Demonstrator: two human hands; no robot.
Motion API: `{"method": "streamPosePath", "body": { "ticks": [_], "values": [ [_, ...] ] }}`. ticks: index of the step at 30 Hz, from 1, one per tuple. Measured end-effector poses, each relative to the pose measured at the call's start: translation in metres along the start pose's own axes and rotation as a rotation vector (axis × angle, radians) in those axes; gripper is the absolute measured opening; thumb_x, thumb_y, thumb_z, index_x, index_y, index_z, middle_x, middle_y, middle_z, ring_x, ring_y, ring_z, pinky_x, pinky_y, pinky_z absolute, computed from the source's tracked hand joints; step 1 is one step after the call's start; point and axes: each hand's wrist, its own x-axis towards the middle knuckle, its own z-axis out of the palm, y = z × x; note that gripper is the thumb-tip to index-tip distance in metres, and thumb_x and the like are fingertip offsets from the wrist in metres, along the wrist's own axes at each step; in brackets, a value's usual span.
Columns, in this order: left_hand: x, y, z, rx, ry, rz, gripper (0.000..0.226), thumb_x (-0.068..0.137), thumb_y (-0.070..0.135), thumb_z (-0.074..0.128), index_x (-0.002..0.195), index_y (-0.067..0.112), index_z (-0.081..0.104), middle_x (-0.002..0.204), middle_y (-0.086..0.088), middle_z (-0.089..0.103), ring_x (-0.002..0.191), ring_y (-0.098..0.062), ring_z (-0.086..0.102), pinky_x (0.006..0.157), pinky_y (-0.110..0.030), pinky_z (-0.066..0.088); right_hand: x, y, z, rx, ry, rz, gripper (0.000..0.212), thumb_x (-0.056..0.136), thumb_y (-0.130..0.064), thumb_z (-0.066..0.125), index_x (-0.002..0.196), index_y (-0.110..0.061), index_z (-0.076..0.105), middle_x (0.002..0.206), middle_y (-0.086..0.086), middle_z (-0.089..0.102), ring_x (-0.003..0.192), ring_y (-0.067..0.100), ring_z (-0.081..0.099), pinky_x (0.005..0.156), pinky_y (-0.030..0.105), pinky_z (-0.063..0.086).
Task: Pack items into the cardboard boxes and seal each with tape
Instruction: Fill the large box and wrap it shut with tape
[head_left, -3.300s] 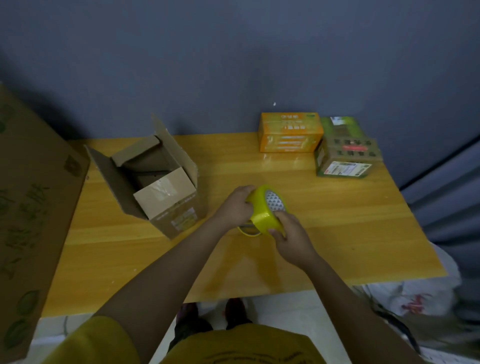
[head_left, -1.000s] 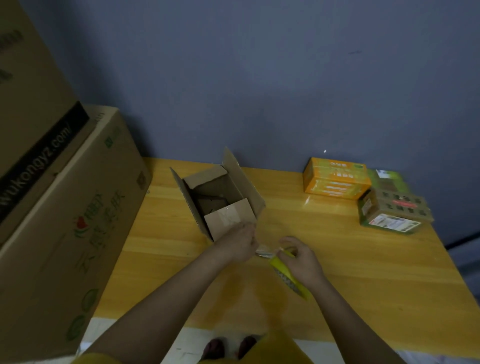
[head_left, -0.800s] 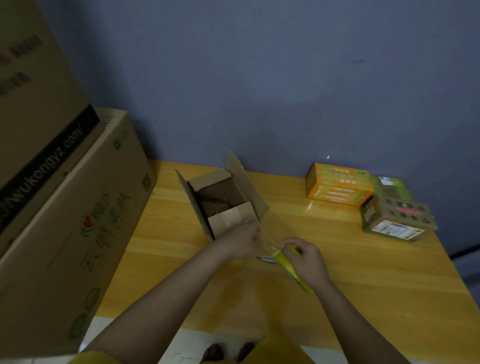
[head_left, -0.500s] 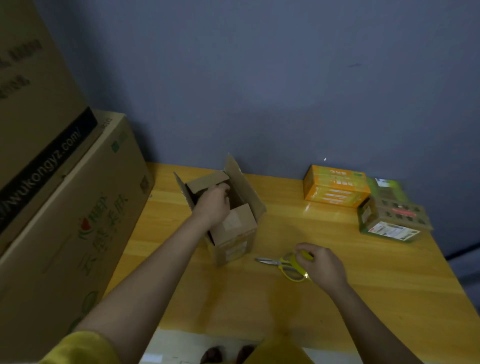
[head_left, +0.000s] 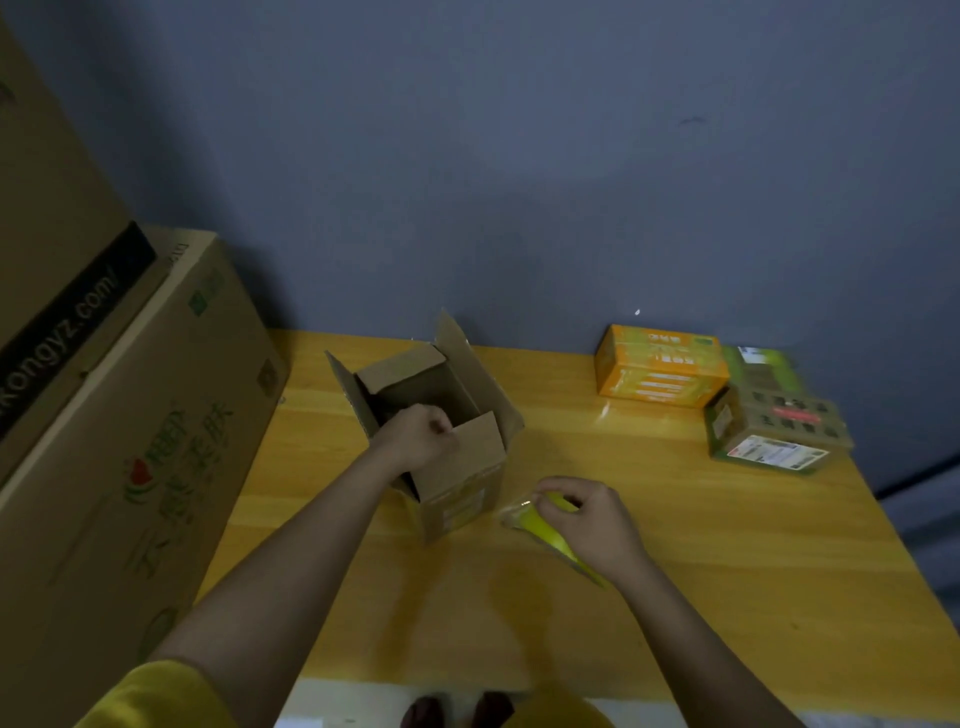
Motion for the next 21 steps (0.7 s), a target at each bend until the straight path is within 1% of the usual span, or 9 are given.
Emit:
{"method": "streamPosePath", "body": {
  "ticks": [3, 6, 8, 10, 13, 15, 17, 19, 21],
  "values": [
    [-0.001, 0.0, 0.002, 0.013, 0.001, 0.039, 0.022, 0.095, 0.034, 0.054, 0.074, 0.033, 0.062, 0.096, 0.009, 0.064, 0.092, -0.014, 0.059, 0.079, -0.039, 0.054, 0.008, -0.002, 0.011, 0.039, 0.019, 0.002, 0.004, 0.084, -0.047, 0.066, 0.088, -0.048, 0.068, 0.113, -0.014, 0.069, 0.111, 0.008, 0.06, 0.088, 0.037, 0.052],
    [-0.003, 0.0, 0.004, 0.036, 0.008, 0.09, 0.019, 0.097, 0.034, 0.052, 0.086, 0.032, 0.067, 0.098, 0.013, 0.065, 0.09, -0.013, 0.06, 0.077, -0.041, 0.056, 0.015, -0.001, 0.019, 0.087, 0.023, 0.003, 0.009, 0.087, -0.038, 0.069, 0.095, -0.036, 0.072, 0.112, -0.007, 0.071, 0.111, 0.01, 0.061, 0.086, 0.036, 0.053],
    [-0.004, -0.001, 0.003, 0.051, 0.01, 0.124, 0.019, 0.098, 0.036, 0.051, 0.088, 0.032, 0.067, 0.1, 0.01, 0.068, 0.086, -0.012, 0.06, 0.073, -0.038, 0.055, 0.018, -0.001, 0.022, 0.122, 0.053, 0.0, 0.009, 0.086, -0.038, 0.07, 0.093, -0.035, 0.073, 0.108, -0.009, 0.072, 0.108, 0.011, 0.063, 0.083, 0.032, 0.053],
    [-0.002, -0.002, 0.002, 0.083, 0.014, 0.148, 0.022, 0.098, 0.035, 0.05, 0.099, 0.027, 0.071, 0.104, 0.009, 0.068, 0.088, -0.012, 0.061, 0.071, -0.034, 0.053, 0.019, -0.002, 0.022, 0.147, 0.078, -0.015, 0.009, 0.084, -0.043, 0.069, 0.091, -0.037, 0.073, 0.1, -0.012, 0.073, 0.099, 0.014, 0.067, 0.082, 0.033, 0.054],
    [0.002, -0.002, 0.002, 0.059, -0.005, 0.162, 0.027, 0.099, 0.03, 0.049, 0.112, 0.019, 0.071, 0.11, 0.006, 0.068, 0.094, -0.015, 0.062, 0.075, -0.036, 0.055, 0.021, -0.005, 0.021, 0.185, 0.131, 0.002, 0.01, 0.081, -0.049, 0.069, 0.085, -0.041, 0.073, 0.086, -0.014, 0.074, 0.083, 0.024, 0.069, 0.077, 0.044, 0.055],
    [0.005, -0.001, 0.001, -0.009, -0.043, 0.159, 0.027, 0.099, 0.027, 0.05, 0.108, 0.015, 0.072, 0.105, 0.003, 0.069, 0.09, -0.014, 0.062, 0.077, -0.038, 0.056, 0.023, -0.009, 0.021, 0.202, 0.15, 0.009, 0.011, 0.078, -0.053, 0.069, 0.081, -0.043, 0.072, 0.082, -0.013, 0.073, 0.08, 0.032, 0.068, 0.073, 0.049, 0.055],
    [0.007, -0.002, 0.0, -0.043, -0.065, 0.162, 0.023, 0.098, 0.026, 0.052, 0.094, 0.018, 0.073, 0.093, 0.002, 0.069, 0.082, -0.012, 0.062, 0.076, -0.04, 0.056, 0.025, -0.012, 0.024, 0.206, 0.162, 0.032, 0.008, 0.08, -0.05, 0.07, 0.081, -0.042, 0.072, 0.08, -0.012, 0.073, 0.078, 0.038, 0.066, 0.069, 0.052, 0.054],
    [0.009, -0.004, 0.001, -0.06, -0.064, 0.167, 0.02, 0.097, 0.027, 0.055, 0.082, 0.026, 0.069, 0.085, 0.005, 0.067, 0.081, -0.012, 0.063, 0.076, -0.043, 0.056, 0.024, -0.016, 0.026, 0.233, 0.163, 0.078, 0.007, 0.084, -0.038, 0.071, 0.089, -0.034, 0.074, 0.08, -0.005, 0.073, 0.081, 0.042, 0.065, 0.068, 0.053, 0.053],
    [0.009, -0.005, 0.003, -0.064, -0.062, 0.159, 0.023, 0.095, 0.027, 0.057, 0.074, 0.03, 0.065, 0.08, 0.008, 0.067, 0.079, -0.012, 0.063, 0.076, -0.044, 0.056, 0.024, -0.017, 0.028, 0.255, 0.151, 0.109, 0.015, 0.085, -0.033, 0.071, 0.096, -0.024, 0.076, 0.078, -0.009, 0.071, 0.079, 0.039, 0.065, 0.07, 0.05, 0.054]
  ]
}}
